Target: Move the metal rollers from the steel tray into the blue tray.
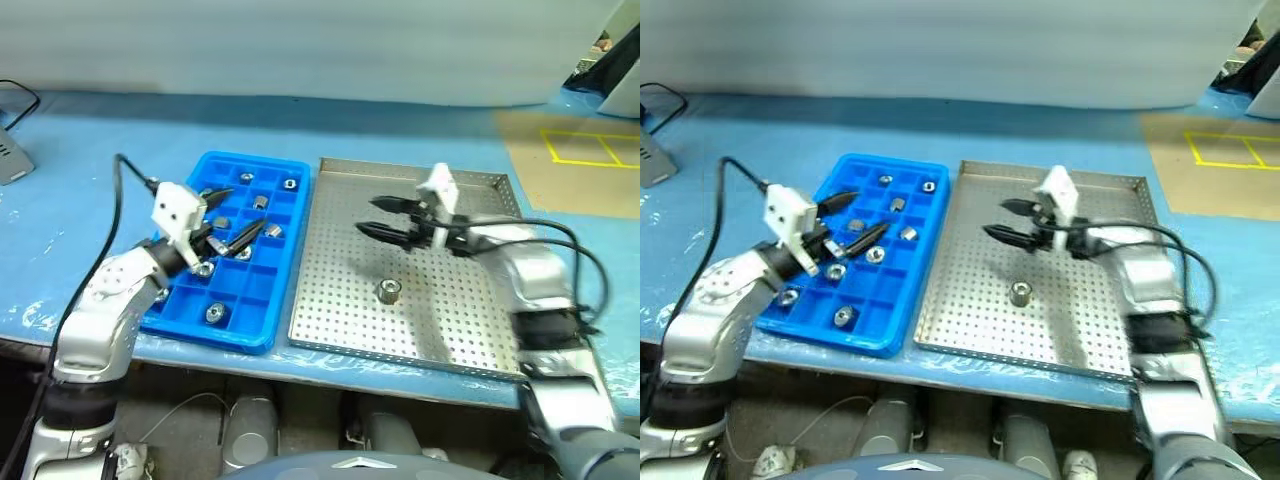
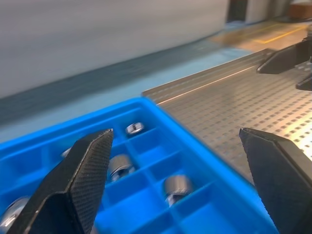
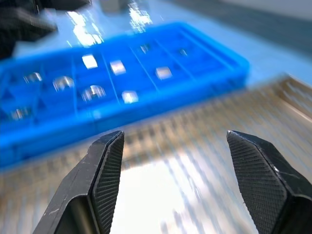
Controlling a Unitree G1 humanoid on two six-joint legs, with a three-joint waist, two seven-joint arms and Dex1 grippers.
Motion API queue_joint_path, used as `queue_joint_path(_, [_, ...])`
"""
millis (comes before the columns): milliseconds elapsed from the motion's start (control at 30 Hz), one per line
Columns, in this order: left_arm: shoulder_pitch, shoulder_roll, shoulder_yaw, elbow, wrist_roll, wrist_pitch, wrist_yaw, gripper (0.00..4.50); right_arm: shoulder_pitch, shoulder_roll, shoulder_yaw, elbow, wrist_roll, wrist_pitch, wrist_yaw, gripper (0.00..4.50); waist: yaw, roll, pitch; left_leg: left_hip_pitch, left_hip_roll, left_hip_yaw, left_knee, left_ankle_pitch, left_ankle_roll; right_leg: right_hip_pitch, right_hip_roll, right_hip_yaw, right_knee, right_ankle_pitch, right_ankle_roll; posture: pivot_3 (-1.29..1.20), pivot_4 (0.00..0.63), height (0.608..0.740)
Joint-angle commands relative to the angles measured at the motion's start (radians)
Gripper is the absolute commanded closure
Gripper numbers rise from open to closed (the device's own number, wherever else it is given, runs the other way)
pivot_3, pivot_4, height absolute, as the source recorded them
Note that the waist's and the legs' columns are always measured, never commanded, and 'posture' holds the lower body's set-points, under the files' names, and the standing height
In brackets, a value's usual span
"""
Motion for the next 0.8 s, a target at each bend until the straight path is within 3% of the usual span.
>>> queue_joint_path(33, [-0.052,-0.010,-0.039,0.034,0.007,-0.033,-0.044,0.12,0.109,-0.050,-0.002,-0.139,0.022,0.037,-0.007,1.05,-0.017,0.001,0.000,0.000,0.000,0.000,-0.001,0.000,0.001,0.000,0.000,0.000,0.000,0.000,0.000,-0.08,0.150,0.740])
queue_joint_path(200, [-0.097,-0.010,-0.062,0.094,0.018,-0.049,-0.085,0.12,0.202,-0.001,0.022,-0.186,0.012,0.039,-0.112,1.05,-0.054,0.001,0.000,0.001,0.000,0.000,0.002,-0.001,0.002,0.001,0.000,0.000,-0.001,-0.004,0.006,-0.10,0.150,0.740])
queue_joint_path(533, [-0.082,0.009,-0.049,0.132,0.049,-0.083,-0.117,0.12,0.259,0.034,0.160,-0.091,-0.050,0.009,-0.161,1.05,-0.047,0.001,0.000,0.002,0.000,0.000,0.002,-0.002,0.005,0.005,0.000,-0.001,-0.004,-0.002,0.003,-0.09,0.150,0.740])
queue_joint_path(633, [-0.074,0.019,-0.032,0.133,0.054,-0.091,-0.111,0.12,0.232,0.041,0.197,-0.058,-0.083,-0.016,-0.170,1.61,-0.051,0.000,-0.001,0.002,0.000,0.000,0.002,-0.003,0.005,0.005,0.000,-0.001,-0.004,0.000,0.001,-0.06,0.150,0.740])
queue_joint_path(767, [-0.047,0.049,0.014,0.126,0.059,-0.101,-0.096,0.12,0.145,0.098,0.181,-0.028,-0.067,-0.052,-0.182,2.86,-0.053,0.000,-0.001,0.005,0.000,0.000,0.001,-0.002,0.003,0.006,0.000,-0.001,-0.004,-0.004,0.006,-0.02,0.150,0.740])
queue_joint_path(800, [-0.041,0.057,0.032,0.129,0.059,-0.103,-0.090,0.12,0.106,0.136,0.166,-0.013,-0.045,-0.050,-0.194,2.86,-0.055,0.000,-0.001,0.005,0.001,0.000,0.001,-0.001,0.002,0.006,0.000,-0.001,-0.003,-0.004,0.006,-0.02,0.150,0.740])
